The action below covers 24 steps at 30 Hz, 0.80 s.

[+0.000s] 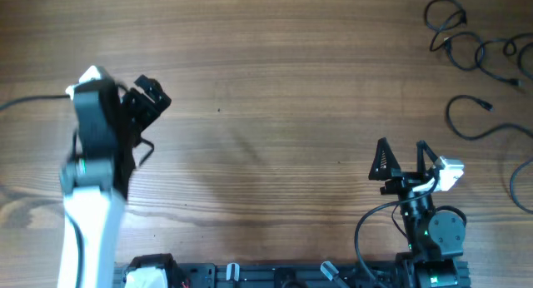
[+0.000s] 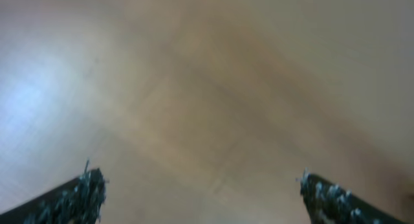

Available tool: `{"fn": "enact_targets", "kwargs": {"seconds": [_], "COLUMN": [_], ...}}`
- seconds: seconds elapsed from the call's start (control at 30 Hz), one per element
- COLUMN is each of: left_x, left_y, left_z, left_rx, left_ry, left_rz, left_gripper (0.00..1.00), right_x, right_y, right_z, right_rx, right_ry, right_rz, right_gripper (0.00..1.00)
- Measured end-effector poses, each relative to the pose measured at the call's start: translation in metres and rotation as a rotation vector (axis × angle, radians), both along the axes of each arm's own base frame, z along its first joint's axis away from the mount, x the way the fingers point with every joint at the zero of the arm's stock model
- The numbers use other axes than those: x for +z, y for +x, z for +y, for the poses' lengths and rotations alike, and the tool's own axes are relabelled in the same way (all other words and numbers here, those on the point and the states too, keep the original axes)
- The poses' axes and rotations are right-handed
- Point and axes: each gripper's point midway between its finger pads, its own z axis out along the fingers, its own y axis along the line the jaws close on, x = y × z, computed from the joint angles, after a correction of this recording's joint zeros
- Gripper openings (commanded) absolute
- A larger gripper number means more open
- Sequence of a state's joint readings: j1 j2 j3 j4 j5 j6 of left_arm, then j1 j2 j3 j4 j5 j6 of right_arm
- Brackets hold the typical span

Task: Untangle cables

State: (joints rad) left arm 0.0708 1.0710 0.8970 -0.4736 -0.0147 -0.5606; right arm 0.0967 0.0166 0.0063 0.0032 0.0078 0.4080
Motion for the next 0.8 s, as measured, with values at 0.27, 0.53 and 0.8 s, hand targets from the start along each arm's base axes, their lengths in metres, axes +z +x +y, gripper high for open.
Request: {"fn": "enact_targets", "kwargs": {"seconds": [0.27, 0.53, 0.8], "left_x": [-0.021, -0.027, -0.056], "left_y": [-0.055, -0.088, -0.094], "left_z": [-0.043, -0.042, -0.039], "left_rx": [-0.294, -0.258, -0.253], "left_ry": [0.225, 0.281, 0.283], "left_rz": [-0.498, -0.659, -0.563], "left_gripper": [1.00, 1.00, 1.00], "right_x": [0.000, -0.001, -0.001], "right_y": [0.000, 0.000, 0.000], "right_z": [0.000, 0.000, 0.000], "right_rx": [0.001, 0.001, 0.001], "right_ry": [0.007, 0.007, 0.007], "right_rz": [0.002, 0.004, 0.004], "right_gripper": [1.00, 1.00, 1.00]}}
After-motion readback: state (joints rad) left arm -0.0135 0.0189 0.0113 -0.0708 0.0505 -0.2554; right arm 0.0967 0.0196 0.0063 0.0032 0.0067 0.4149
